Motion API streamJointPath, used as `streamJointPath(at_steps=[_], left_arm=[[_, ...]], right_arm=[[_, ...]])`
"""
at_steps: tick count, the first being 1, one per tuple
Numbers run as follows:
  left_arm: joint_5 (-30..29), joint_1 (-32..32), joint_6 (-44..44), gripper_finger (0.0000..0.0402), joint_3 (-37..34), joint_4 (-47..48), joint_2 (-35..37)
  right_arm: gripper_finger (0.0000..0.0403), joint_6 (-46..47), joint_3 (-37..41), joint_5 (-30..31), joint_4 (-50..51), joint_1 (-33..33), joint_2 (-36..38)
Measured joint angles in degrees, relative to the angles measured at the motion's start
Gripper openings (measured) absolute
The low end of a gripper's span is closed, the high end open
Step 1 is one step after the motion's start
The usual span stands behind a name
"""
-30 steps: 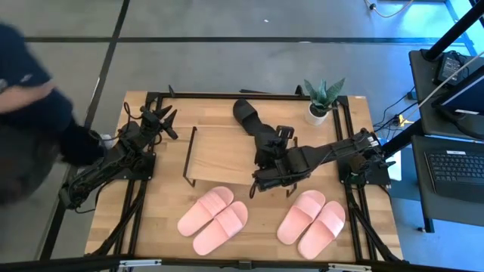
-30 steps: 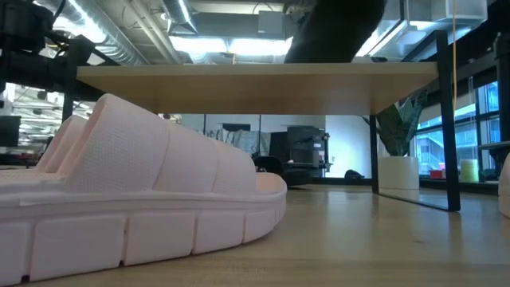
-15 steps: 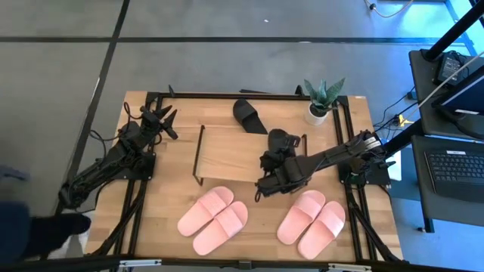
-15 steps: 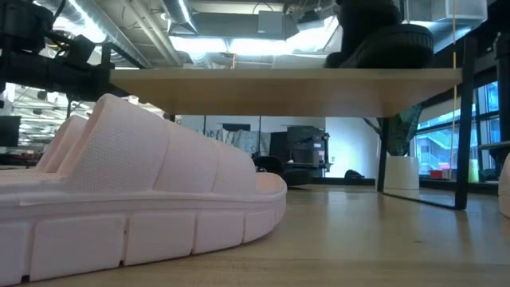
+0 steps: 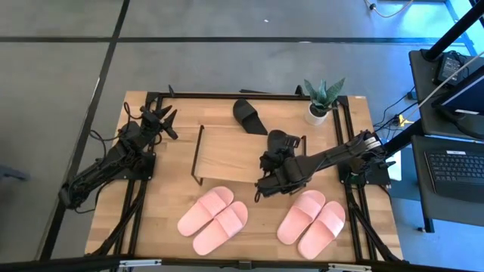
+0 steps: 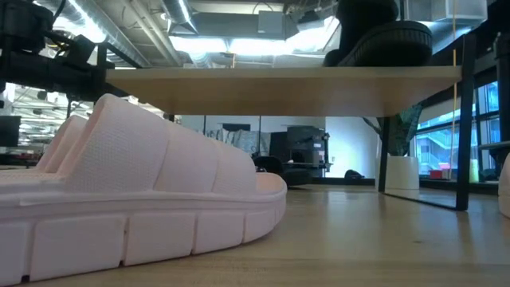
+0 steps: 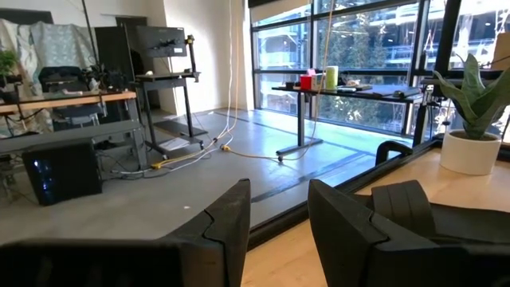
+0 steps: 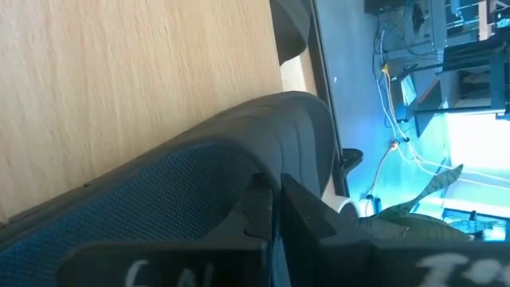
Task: Pick and place slides into the shelf
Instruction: Put the right black slides on the shelf
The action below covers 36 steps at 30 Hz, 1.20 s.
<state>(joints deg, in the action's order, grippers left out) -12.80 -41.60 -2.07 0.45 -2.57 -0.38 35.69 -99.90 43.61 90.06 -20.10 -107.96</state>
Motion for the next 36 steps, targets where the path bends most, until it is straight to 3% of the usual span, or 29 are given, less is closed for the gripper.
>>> streamJointPath(at_steps=[15,20,28,36], left_arm=[[0.0,0.0,0.01,0.0119,0.02,0.0,0.02],[0.02,0.0,0.02,0.0119,0.02,0.0,0.0],[0.02,0.0,-0.01,0.0119,0.01,0.0,0.0],[0.02,0.0,-0.01,0.0119,0.0,0.0,0.02]], right_arm=[[0.0016,0.14,-0.04,-2.24,-0.08,0.04,0.28],[0.0057,4.41,-0.13,-5.1,-0.13,0.04,0.33],[0.0119,3.71,-0.13,-7.51,-0.13,0.02,0.33],[0.0209,1.38,-1.03,-8.38,0.02,0.02,0.28]])
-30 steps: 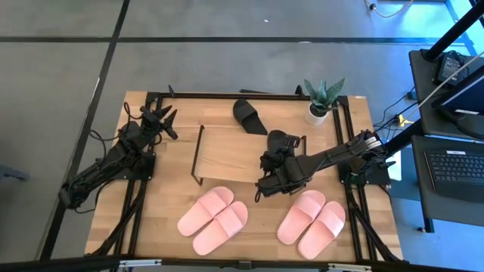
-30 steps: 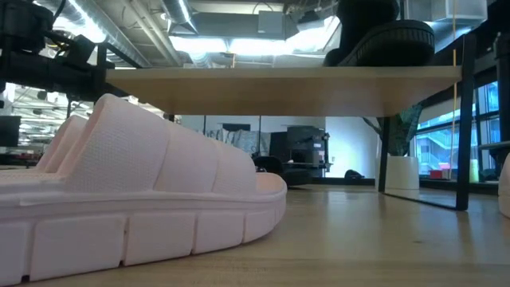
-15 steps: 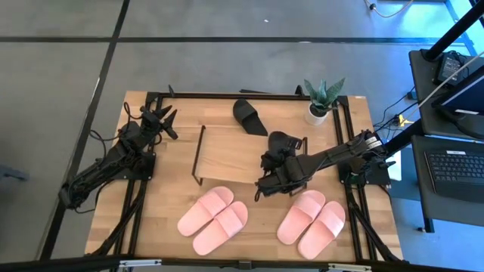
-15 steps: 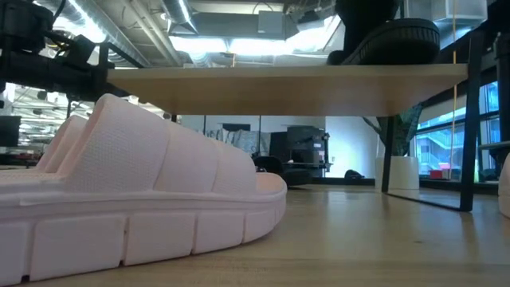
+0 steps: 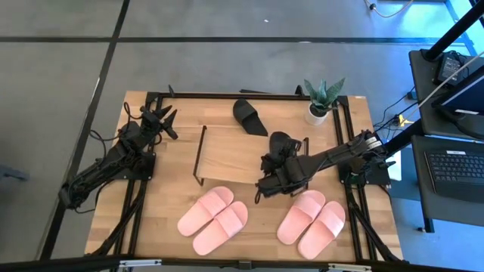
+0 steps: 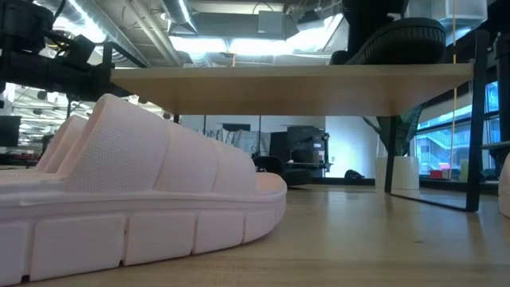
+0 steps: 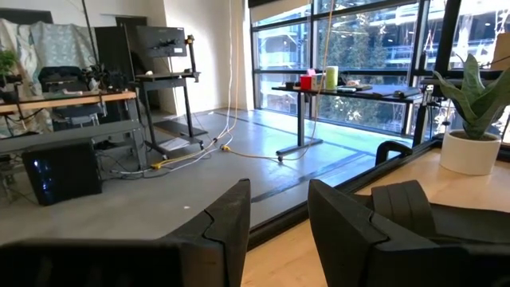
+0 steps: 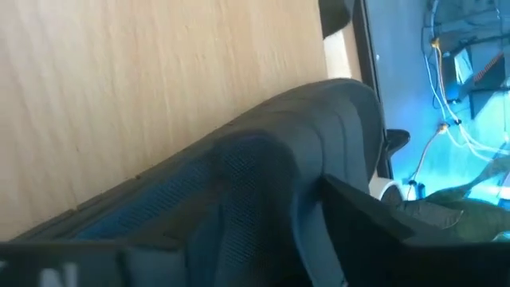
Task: Pick and place slides into the shelf
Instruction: Put the right black slides on the shelf
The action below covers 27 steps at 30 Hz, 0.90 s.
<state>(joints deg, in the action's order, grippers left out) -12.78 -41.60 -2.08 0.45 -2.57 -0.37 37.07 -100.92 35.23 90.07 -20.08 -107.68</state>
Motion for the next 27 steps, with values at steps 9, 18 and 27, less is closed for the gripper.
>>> streamJointPath(at_steps=[9,18,27], left_arm=[[0.02,0.0,0.02,0.0119,0.88,-1.17,0.01],[10.87,0.02,5.81,0.0119,8.75,-0.62,-0.05],[25.31,2.1,7.95,0.0119,26.49,9.82,-10.49]], right_arm=[[0.0242,-3.29,-13.79,0.07,-0.14,0.0,0.0],[0.0243,-3.15,-29.85,-4.6,-0.13,2.57,1.02],[0.0243,-10.03,-26.37,-16.05,-0.08,9.13,13.29]])
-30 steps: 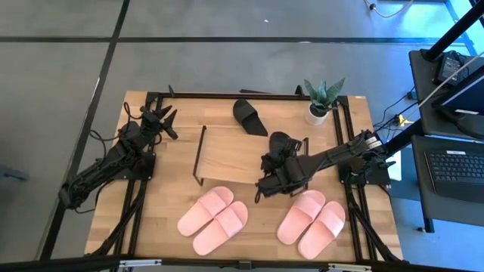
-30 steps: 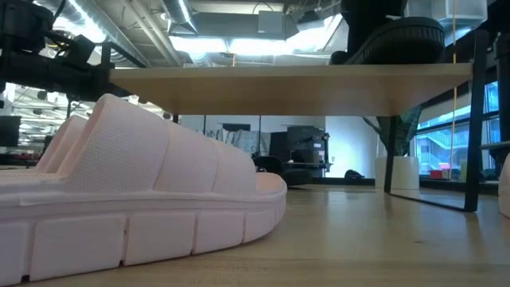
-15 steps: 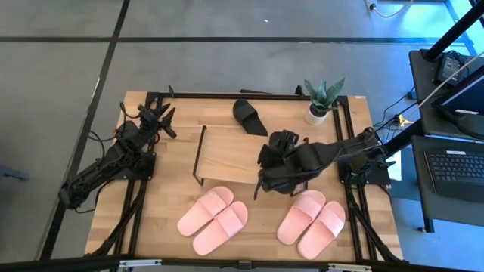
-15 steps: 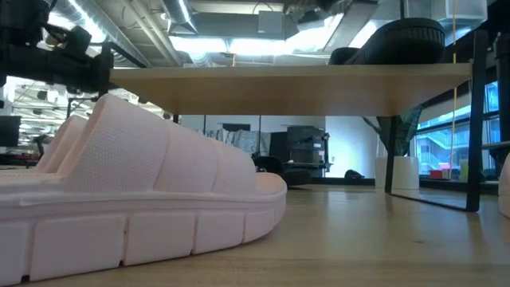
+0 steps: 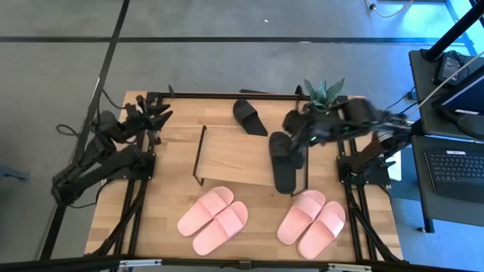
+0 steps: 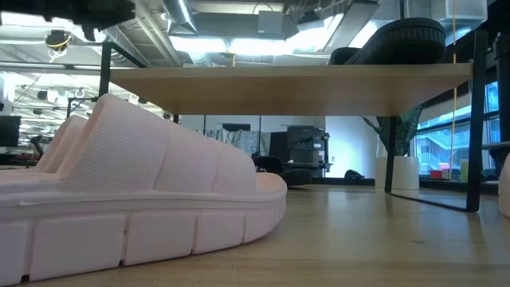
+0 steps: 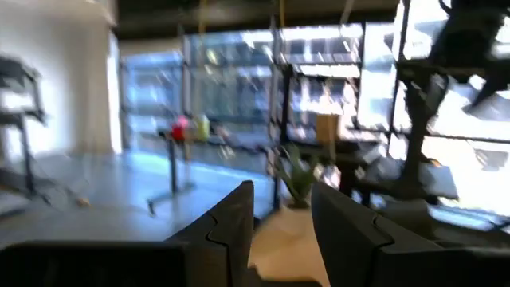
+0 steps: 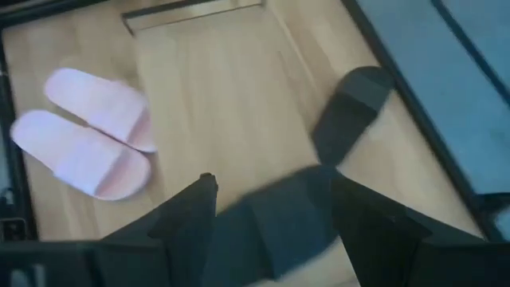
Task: Pick and place slides into the shelf
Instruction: Put the right black slides on the shelf
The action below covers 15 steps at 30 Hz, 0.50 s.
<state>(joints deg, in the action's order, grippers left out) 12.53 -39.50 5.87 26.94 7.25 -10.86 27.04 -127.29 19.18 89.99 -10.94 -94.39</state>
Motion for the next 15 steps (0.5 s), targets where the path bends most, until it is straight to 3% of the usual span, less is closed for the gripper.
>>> streamJointPath(at_steps=[7,15], left_arm=[[4.62,7.1,-0.47,0.0119,10.86,4.83,-19.37],[0.17,19.24,-7.71,0.0119,23.41,4.97,-42.96]], right_arm=[[0.0243,2.57,15.12,-4.57,0.13,1.84,11.32],[0.0243,2.89,27.71,-9.29,-0.07,1.84,16.51]])
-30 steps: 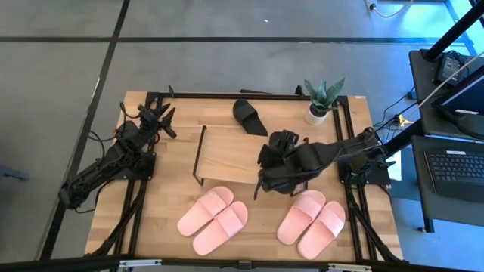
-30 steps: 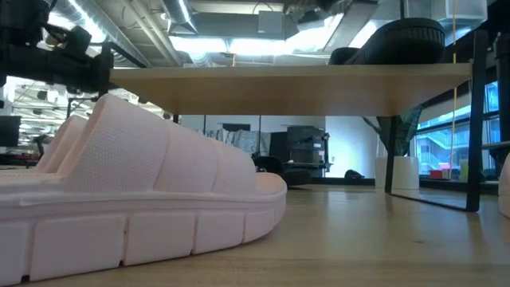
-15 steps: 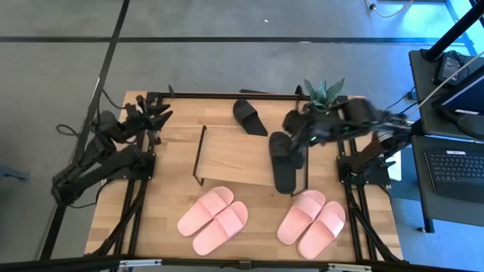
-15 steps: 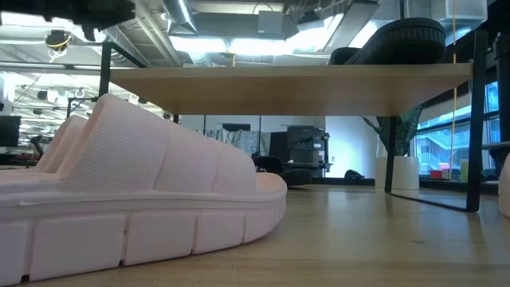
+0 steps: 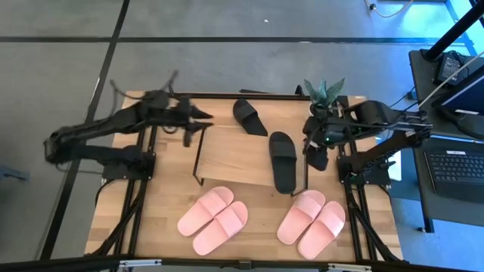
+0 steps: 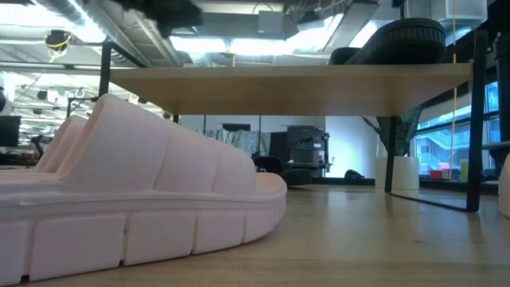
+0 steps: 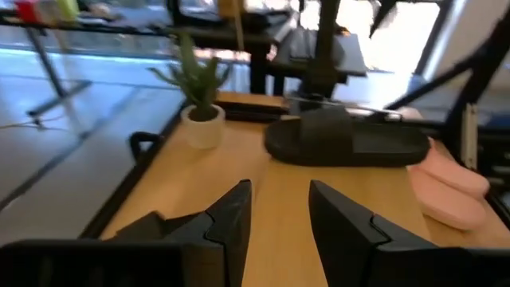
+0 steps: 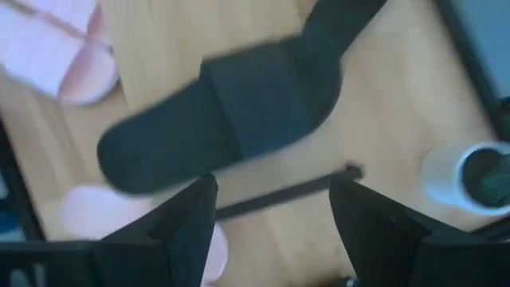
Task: Pick and place slides into the shelf
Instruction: Put the right black slides on the shelf
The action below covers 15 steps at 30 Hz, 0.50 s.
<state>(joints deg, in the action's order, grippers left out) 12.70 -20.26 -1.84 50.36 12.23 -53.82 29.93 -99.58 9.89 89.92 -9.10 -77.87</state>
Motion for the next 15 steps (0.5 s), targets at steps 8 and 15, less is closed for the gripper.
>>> streamJointPath(at_steps=[8,15], left_arm=[[-4.87,7.84,1.71,0.0119,14.16,9.81,-16.42],[-4.94,11.82,5.03,0.0119,19.92,10.91,-28.11]], right_arm=[[0.0243,1.48,9.36,-4.17,0.11,0.0,6.45],[0.0243,1.71,18.42,-5.84,0.06,0.0,9.69]])
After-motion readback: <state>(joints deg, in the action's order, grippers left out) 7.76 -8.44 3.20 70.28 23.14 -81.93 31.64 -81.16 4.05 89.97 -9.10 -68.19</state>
